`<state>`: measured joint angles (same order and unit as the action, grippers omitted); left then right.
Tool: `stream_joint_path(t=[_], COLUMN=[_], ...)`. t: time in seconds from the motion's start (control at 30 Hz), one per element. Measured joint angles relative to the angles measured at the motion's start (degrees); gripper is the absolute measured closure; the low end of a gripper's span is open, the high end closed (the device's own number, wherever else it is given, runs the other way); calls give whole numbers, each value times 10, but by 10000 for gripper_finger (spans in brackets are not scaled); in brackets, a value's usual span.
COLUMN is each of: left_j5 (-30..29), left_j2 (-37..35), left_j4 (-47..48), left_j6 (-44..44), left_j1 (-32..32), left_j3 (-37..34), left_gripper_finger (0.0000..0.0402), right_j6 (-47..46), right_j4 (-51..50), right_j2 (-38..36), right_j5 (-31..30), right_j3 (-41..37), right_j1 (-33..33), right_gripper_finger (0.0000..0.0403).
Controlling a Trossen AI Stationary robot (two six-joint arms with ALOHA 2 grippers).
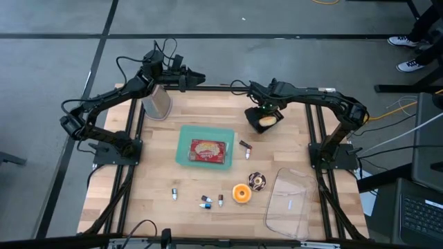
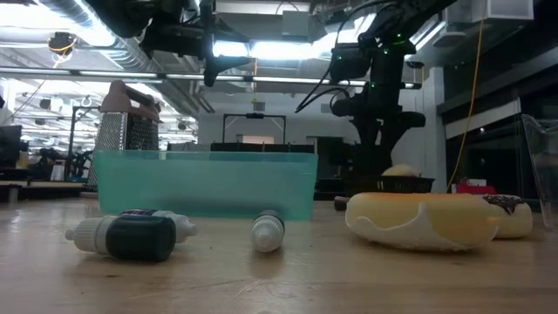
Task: Pick & Place Food Item
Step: Put the black donut into the black bin
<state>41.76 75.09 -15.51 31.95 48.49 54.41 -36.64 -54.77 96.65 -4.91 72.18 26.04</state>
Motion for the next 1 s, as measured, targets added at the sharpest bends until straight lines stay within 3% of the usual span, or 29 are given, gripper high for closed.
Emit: stream_joint_path(t=[0.17, 0.37, 0.5, 0.73, 1.0], left_j5=[0, 0, 0, 3, 18], left_j2=[0, 0, 0, 0, 0], left_j4=[0, 1, 5, 6, 8], left_j6=[-2, -2, -2, 3, 3], left_j1=[0, 0, 0, 0, 0], left_j3=[0, 0, 0, 0, 0], left_gripper_finger=[178, 178, 178, 178, 178], right_j6=[-3, 1, -32, -101, -262], right_j4=[19, 21, 20, -65, -60], right_j2=[-23, -36, -36, -32, -31], right_j5=[43, 111, 143, 138, 152], right_j3=[12, 60, 79, 64, 29], right_j1=[-5, -54, -114, -218, -371], right_gripper_finger=[218, 218, 218, 217, 217])
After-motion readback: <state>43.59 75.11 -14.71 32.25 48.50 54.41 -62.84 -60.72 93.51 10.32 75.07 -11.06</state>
